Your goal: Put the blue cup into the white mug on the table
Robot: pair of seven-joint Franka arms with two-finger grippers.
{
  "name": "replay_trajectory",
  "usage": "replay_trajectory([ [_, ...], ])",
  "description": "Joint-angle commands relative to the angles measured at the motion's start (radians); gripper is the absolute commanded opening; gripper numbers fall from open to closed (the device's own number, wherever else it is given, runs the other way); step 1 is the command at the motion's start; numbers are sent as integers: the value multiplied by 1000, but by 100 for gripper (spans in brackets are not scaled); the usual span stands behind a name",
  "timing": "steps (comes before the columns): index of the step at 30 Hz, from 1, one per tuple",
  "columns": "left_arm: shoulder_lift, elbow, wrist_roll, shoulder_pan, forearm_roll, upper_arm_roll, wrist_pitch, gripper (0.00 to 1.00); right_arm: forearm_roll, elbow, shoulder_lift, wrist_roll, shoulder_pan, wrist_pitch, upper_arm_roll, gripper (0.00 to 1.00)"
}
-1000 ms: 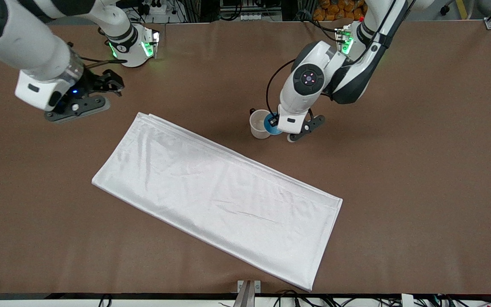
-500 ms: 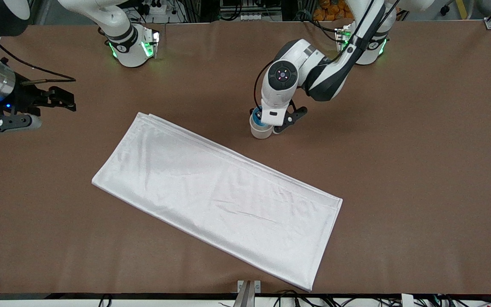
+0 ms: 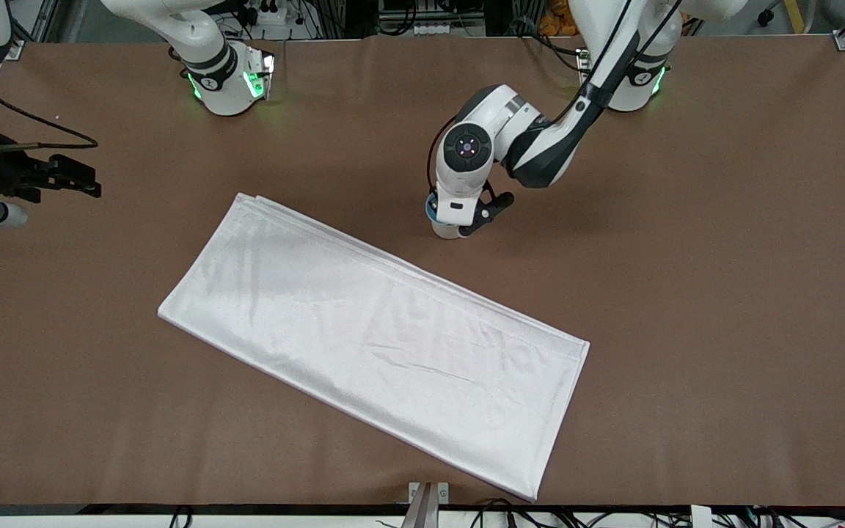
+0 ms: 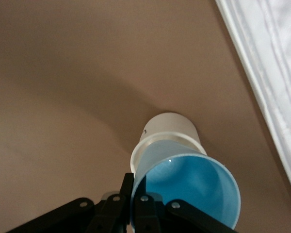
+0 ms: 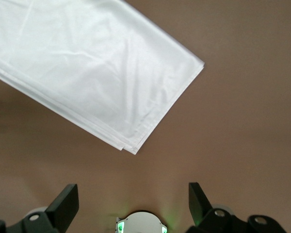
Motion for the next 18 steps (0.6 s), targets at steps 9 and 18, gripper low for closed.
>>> replay_trajectory([
  [9,11,60,3,3,19,13,-21,100,13,-74,-54,-52,-21,79,-27,100],
  [18,-41,92,64,80,284,23,-101,100,-2,-73,-48,-114,-24,105,-70,100],
])
